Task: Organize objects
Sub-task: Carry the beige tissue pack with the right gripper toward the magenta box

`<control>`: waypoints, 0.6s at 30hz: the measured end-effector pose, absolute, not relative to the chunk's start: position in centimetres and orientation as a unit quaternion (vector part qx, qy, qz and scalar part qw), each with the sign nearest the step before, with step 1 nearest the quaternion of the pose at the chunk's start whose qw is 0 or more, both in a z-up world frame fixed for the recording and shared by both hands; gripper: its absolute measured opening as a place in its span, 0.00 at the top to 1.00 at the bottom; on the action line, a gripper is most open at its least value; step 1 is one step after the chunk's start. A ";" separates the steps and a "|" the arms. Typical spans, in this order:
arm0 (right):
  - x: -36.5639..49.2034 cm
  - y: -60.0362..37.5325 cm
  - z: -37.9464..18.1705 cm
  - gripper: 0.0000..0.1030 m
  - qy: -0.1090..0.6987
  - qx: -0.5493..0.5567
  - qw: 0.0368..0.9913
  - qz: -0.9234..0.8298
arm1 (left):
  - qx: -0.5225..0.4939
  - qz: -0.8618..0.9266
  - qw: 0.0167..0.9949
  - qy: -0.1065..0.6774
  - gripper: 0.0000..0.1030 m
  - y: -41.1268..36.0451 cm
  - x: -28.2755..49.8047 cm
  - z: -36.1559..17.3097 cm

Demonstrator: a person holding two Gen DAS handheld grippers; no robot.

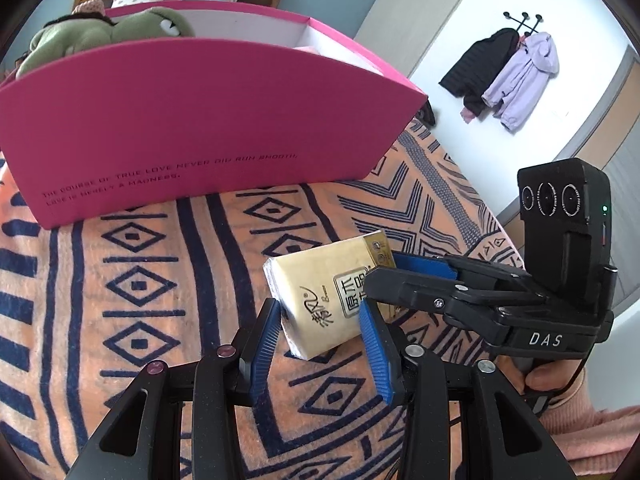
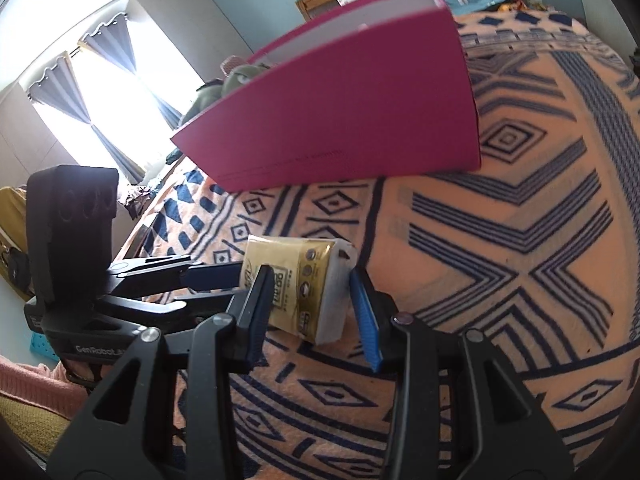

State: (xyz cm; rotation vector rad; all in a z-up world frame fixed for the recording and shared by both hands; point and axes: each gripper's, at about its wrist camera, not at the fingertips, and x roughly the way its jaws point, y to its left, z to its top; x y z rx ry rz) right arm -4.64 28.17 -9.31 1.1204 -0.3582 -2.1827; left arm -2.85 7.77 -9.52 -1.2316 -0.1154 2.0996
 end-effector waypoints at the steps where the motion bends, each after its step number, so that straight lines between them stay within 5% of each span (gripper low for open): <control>1: -4.7 28.2 -9.5 0.59 -0.141 0.429 0.326 -0.831 | -0.479 0.807 0.344 -0.047 0.53 7.8 -3.0 -9.7; 5: -4.7 28.1 -9.9 0.59 -0.138 0.431 0.319 -0.833 | -0.490 0.801 0.340 -0.052 0.46 8.0 -2.9 -10.0; 18: -4.8 28.1 -10.0 0.58 -0.149 0.435 0.327 -0.825 | -0.492 0.800 0.339 -0.050 0.48 8.4 -2.8 -10.0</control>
